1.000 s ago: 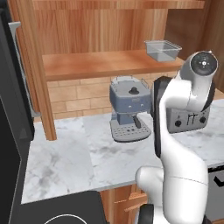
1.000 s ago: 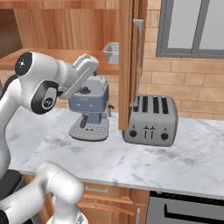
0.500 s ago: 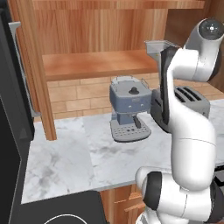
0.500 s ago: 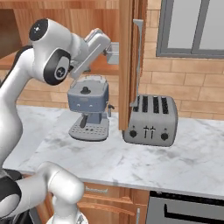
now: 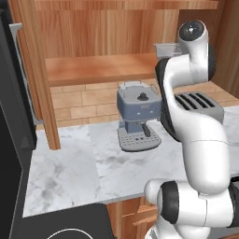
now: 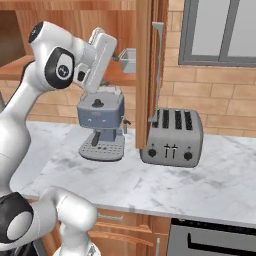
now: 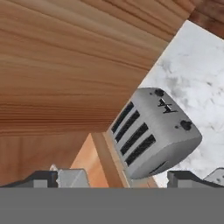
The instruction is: Retrieve the tupperware and aluminum foil from the cabinet and place them on the dining counter near the plate with sweet potato and cucumber to prepare for storing leftovers.
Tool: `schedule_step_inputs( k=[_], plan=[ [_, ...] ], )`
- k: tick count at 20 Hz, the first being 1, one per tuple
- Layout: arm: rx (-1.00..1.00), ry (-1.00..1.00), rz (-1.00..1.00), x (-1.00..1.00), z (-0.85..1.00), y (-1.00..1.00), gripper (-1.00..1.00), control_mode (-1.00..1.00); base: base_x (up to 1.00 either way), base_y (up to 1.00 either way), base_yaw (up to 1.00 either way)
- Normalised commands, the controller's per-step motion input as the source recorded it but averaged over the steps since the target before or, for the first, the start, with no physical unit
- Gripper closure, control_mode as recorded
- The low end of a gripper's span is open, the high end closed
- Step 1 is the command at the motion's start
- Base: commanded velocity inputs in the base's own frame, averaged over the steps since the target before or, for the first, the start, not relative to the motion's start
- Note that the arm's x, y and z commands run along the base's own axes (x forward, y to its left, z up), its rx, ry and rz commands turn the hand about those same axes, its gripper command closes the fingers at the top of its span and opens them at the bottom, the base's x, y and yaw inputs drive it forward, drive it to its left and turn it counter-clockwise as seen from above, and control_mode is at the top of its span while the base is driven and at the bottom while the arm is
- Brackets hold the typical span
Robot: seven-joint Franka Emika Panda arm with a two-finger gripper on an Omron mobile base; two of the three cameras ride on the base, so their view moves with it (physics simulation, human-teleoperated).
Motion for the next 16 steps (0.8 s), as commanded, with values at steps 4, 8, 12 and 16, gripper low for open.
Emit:
schedule_step_inputs(
  k=[4, 8, 12, 16],
  plan=[
    [-0.44, 0.3, 0.15, 0.22, -0.14, -0.02, -1.0, -1.0, 0.0, 0.0, 0.0],
    [-0.34, 0.3, 0.14, 0.24, 0.01, -0.17, -1.0, -1.0, 0.0, 0.0, 0.0],
    [-0.27, 0.3, 0.11, 0.33, 0.12, -0.21, -1.0, -1.0, 0.0, 0.0, 0.0],
    [-0.19, 0.31, 0.08, 0.41, 0.08, -0.04, -1.0, -1.0, 0.0, 0.0, 0.0]
  ],
)
